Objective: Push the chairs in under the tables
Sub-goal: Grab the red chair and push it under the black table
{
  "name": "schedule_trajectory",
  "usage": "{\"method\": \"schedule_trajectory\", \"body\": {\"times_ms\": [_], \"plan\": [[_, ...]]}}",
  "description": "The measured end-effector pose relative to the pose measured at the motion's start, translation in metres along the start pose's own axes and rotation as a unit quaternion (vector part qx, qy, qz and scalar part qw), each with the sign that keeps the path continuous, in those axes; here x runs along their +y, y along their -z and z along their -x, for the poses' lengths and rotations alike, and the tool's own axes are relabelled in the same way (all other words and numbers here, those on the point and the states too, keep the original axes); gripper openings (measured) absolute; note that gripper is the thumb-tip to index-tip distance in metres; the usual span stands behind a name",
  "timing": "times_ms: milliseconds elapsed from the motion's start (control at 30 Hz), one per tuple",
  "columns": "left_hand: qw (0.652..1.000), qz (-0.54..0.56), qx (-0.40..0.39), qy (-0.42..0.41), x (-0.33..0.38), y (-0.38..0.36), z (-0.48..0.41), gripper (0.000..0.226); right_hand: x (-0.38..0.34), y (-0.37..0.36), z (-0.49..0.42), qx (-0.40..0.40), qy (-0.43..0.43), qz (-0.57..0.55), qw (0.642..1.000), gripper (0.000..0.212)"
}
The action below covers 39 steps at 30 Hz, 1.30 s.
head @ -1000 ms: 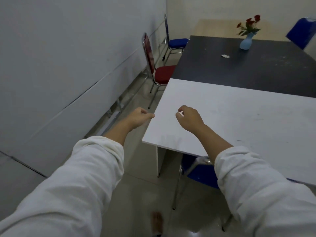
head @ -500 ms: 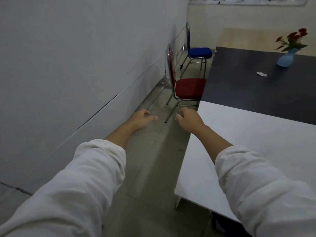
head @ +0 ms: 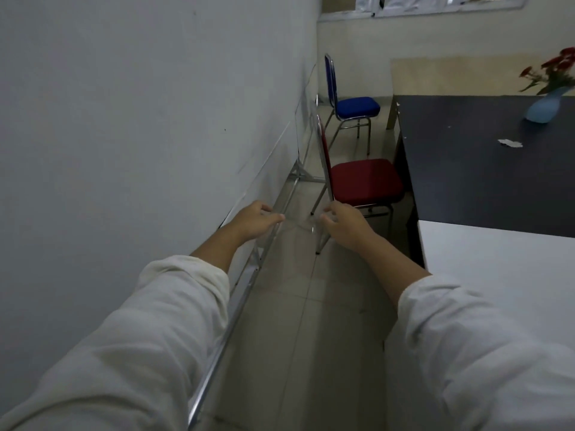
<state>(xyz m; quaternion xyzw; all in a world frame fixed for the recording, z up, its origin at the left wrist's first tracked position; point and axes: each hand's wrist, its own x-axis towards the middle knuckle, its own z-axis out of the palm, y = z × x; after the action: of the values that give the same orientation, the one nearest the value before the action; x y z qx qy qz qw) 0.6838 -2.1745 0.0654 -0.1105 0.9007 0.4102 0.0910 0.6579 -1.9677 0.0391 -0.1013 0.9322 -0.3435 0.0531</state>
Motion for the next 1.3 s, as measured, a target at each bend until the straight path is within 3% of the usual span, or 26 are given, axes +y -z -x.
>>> {"method": "schedule_trajectory", "body": {"times_ms": [400, 733, 933, 1300], "plan": [[0.996, -0.049, -0.052, -0.057, 0.009, 0.052, -0.189, 0.062, -0.004, -0.007, -0.199, 0.015, -0.024, 0.018, 0.999, 0.043], [0.986, -0.117, -0.050, -0.111, 0.091, 0.096, -0.387, 0.056, 0.004, 0.042, -0.403, 0.004, -0.036, 0.073, 0.997, 0.051], [0.983, -0.134, -0.047, -0.114, 0.123, 0.119, -0.494, 0.061, 0.017, 0.062, -0.499, 0.006, -0.035, 0.091, 0.995, 0.042], [0.982, -0.104, -0.104, -0.116, 0.167, 0.095, -0.696, 0.060, 0.049, 0.039, -0.656, 0.039, -0.101, 0.046, 0.993, 0.049]]}}
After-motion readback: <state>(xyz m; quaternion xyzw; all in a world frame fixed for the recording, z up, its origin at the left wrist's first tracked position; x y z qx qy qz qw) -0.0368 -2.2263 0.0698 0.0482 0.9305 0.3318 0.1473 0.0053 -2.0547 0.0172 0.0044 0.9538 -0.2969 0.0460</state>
